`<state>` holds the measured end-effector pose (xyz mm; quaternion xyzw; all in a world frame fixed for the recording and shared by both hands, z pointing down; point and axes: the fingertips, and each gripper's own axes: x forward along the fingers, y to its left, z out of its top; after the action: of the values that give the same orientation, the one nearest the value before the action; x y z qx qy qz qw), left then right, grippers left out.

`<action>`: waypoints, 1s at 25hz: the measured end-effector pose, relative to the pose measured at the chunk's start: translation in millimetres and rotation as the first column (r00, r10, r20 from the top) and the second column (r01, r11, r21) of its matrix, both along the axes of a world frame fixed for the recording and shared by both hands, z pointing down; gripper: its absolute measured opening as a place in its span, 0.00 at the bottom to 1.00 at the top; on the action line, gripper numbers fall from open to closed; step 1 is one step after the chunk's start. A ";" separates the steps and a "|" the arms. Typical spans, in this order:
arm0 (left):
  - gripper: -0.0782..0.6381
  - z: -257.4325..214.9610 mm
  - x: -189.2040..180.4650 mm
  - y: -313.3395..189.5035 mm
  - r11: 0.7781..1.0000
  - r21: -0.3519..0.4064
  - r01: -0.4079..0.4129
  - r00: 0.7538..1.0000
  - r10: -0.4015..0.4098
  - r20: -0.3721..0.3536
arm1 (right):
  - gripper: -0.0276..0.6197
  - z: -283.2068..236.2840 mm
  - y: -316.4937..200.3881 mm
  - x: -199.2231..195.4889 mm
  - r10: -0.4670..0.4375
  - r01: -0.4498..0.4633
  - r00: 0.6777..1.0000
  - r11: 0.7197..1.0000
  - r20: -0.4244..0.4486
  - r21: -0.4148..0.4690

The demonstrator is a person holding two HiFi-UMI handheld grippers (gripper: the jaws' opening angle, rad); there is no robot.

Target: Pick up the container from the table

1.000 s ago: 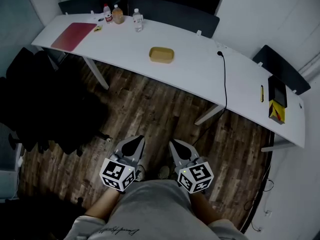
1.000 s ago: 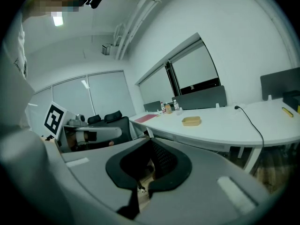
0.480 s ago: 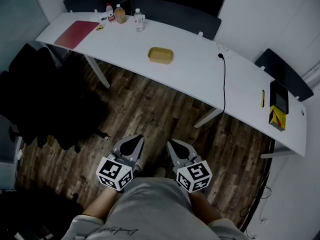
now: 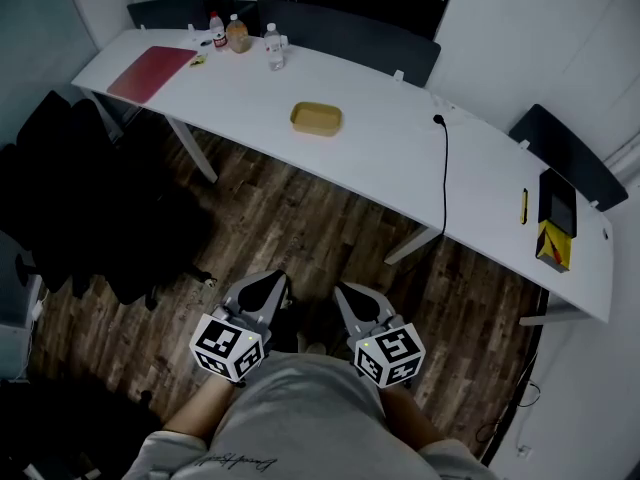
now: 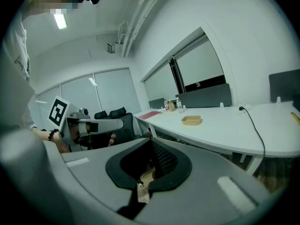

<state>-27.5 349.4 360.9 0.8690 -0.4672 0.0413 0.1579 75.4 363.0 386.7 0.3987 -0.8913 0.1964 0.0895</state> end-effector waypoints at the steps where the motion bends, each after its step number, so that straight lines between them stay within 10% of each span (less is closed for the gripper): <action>1: 0.11 0.8 0.4 -5.4 1.000 0.000 -0.002 1.000 0.002 -0.003 | 0.06 0.5 -4.1 0.0 0.001 -0.001 1.000 1.000 -0.001 0.001; 25: 0.11 23.1 -46.2 -273.4 0.996 -0.055 -0.075 0.997 0.075 0.001 | 0.06 27.1 -262.3 -44.7 0.093 -0.092 0.996 0.993 0.012 -0.072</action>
<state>-73.7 76.0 384.0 0.8811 -0.4331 0.0614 0.1796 30.7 100.7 413.8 0.4344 -0.8650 0.2352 0.0877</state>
